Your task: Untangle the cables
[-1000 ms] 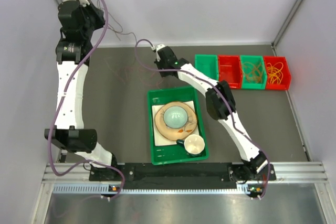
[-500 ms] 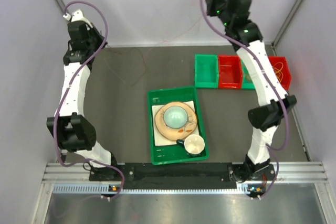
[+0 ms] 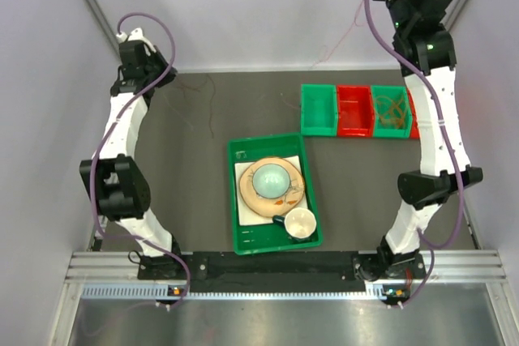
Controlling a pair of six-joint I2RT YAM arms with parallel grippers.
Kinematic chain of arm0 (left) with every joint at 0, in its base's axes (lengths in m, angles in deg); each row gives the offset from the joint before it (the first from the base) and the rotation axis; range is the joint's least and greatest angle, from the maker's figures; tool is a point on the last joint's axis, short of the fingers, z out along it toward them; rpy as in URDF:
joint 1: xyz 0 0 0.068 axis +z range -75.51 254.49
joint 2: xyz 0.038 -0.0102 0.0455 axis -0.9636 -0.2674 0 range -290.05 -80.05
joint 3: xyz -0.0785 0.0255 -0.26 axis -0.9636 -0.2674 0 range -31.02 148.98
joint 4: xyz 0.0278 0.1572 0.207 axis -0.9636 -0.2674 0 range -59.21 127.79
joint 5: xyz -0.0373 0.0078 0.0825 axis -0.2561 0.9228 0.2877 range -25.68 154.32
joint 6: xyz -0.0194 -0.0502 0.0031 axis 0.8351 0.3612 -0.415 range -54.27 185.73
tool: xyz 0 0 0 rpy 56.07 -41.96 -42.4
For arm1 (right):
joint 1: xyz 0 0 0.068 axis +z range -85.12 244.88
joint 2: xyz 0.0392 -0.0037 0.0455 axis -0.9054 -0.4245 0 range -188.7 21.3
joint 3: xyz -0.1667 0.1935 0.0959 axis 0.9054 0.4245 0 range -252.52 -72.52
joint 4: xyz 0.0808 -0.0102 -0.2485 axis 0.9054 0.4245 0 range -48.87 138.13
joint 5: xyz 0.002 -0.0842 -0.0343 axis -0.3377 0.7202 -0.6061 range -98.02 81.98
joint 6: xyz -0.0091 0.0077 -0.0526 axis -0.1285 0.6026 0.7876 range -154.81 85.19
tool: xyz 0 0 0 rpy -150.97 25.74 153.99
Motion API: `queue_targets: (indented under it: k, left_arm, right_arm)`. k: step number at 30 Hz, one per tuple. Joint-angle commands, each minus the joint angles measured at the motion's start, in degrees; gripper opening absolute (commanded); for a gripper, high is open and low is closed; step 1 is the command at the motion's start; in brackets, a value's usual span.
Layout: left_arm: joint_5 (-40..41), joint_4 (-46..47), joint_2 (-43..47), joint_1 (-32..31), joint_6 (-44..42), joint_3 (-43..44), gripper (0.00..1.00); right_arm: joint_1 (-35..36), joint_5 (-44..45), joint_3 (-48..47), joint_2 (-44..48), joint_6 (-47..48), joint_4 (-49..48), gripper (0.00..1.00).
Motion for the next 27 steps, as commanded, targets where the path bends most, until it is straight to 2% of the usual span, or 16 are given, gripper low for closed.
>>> queue_targets:
  k: [1, 10, 15, 19, 25, 27]
  left_arm:
    - [-4.9, 4.1, -2.6, 0.1, 1.5, -0.8, 0.0]
    - [-7.0, 5.9, -3.2, 0.0, 3.0, -2.6, 0.0]
    - [-8.2, 5.6, -4.1, -1.3, 2.4, -2.7, 0.0]
    - [-9.1, 4.3, -6.0, -2.4, 1.3, -2.5, 0.0]
    - [-9.1, 4.2, -7.3, -4.1, 0.9, -2.7, 0.0]
    - [-9.0, 4.1, -7.3, -4.1, 0.5, -2.3, 0.0]
  right_arm:
    - [-2.9, 0.0, -2.4, 2.3, -1.4, -0.3, 0.0]
    - [-6.4, -1.3, -4.6, 4.2, -4.0, -1.4, 0.0]
    - [-6.4, -3.6, -2.1, 4.6, -5.1, -0.8, 0.0]
    - [-6.5, -3.7, 4.2, 4.5, -4.1, 0.2, 0.0]
    - [-6.7, -0.6, 20.6, 3.7, -1.5, -1.8, 0.0]
    - [-6.8, 0.8, 23.4, 2.2, -1.0, -2.2, 0.0]
